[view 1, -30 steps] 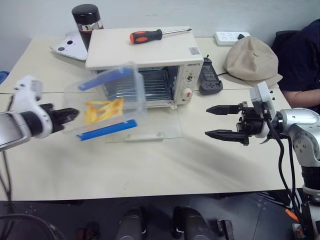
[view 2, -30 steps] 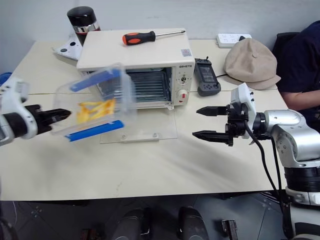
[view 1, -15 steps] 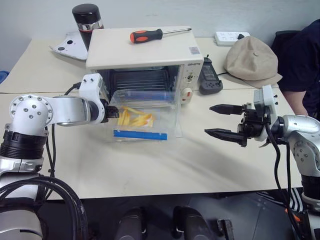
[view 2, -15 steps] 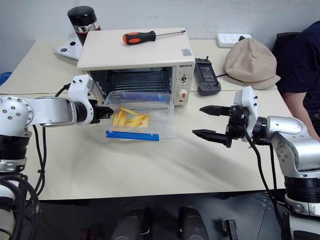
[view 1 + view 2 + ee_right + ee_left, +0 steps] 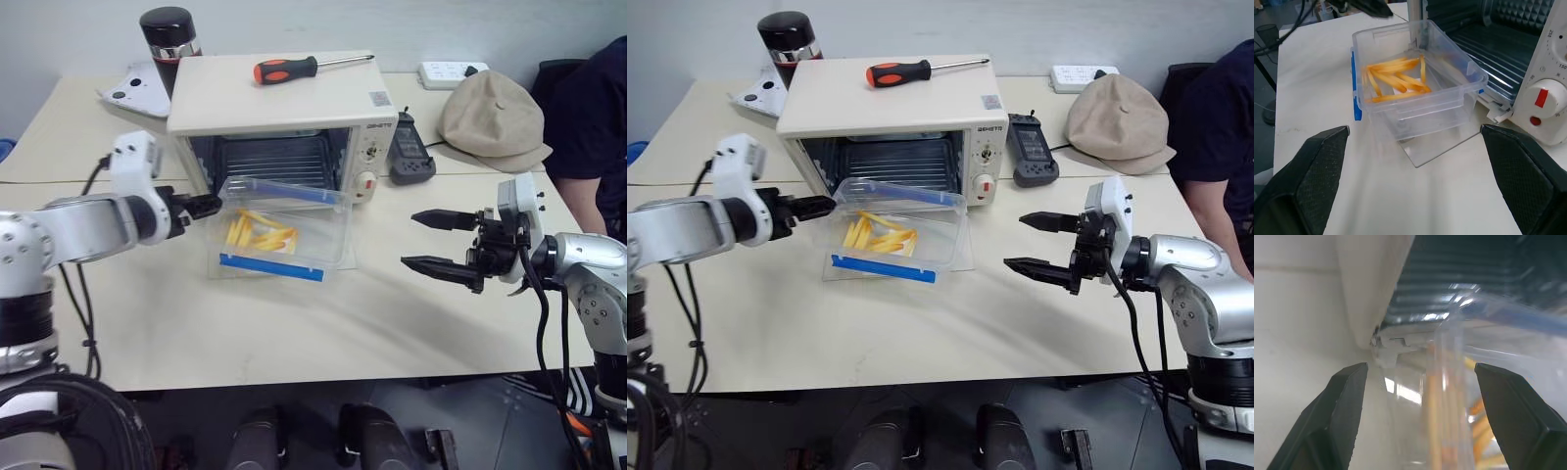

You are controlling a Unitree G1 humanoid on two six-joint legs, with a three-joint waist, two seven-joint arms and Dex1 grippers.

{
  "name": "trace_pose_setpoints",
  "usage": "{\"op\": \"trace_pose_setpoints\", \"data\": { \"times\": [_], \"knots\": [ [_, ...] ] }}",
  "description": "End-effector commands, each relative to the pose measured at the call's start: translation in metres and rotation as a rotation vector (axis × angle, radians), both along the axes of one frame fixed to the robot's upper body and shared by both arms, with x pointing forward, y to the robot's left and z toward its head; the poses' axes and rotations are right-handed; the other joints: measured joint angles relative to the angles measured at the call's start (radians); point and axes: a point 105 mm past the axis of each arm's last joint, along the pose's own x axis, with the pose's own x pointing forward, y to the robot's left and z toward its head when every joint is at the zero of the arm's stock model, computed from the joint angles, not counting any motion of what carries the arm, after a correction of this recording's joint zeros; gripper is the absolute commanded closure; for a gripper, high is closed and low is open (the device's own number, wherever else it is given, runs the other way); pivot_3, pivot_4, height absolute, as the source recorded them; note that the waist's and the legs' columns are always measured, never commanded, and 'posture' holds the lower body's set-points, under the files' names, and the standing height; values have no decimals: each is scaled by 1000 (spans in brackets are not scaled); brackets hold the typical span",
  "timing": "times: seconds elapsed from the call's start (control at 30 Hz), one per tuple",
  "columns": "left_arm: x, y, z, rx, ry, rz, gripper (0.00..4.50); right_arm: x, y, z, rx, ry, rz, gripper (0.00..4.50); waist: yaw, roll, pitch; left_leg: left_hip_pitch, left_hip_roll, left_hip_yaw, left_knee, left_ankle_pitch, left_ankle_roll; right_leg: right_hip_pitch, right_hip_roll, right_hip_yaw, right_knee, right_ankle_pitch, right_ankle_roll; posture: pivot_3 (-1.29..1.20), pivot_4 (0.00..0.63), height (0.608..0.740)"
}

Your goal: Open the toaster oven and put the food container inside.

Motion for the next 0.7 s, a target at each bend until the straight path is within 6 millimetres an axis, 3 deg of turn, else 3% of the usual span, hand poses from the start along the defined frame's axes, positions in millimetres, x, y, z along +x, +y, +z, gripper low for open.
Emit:
{"op": "trace_pose_setpoints", "data": {
  "times": [0.03,0.13,0.23,0.4,0.43,0.5,0.7],
  "knots": [
    [-31,-16,39,-97,-225,-218,755,-12,2,18,33,-16,34,883,3,0,0,0,0,-1,0,0,0,0,-1,0,0,0,0,0,150,740],
    [-63,-32,35,-127,-261,-459,1655,-27,9,14,25,29,107,1924,3,0,0,0,0,-1,-1,0,0,1,-1,-1,-1,0,0,0,150,740],
    [-89,-45,5,-23,-178,-660,2548,-35,17,9,29,82,154,2884,-1,0,0,0,0,-1,-2,-1,-1,1,0,-1,-2,0,0,0,150,740],
    [-95,-48,-48,213,-38,-795,4054,-44,39,-8,32,165,236,4482,-3,0,0,1,0,0,-3,-4,-7,0,0,-1,-2,0,-2,0,150,740],
    [-92,-48,-59,274,-18,-812,4339,-44,50,-18,15,175,249,4500,-2,0,0,1,0,0,-4,-5,-7,0,0,-1,-2,0,-2,0,150,740],
    [-82,-48,-72,345,-13,-811,4465,-32,67,-37,-22,176,206,4500,-3,0,-1,2,1,0,-5,-5,-7,0,0,-1,-3,0,-3,0,150,740],
    [-56,-55,-72,351,-92,-788,4465,9,99,-57,-32,88,51,4500,-3,0,-1,-2,1,0,-5,-2,-2,-4,-1,-1,-3,0,-4,0,150,740]
  ]
}}
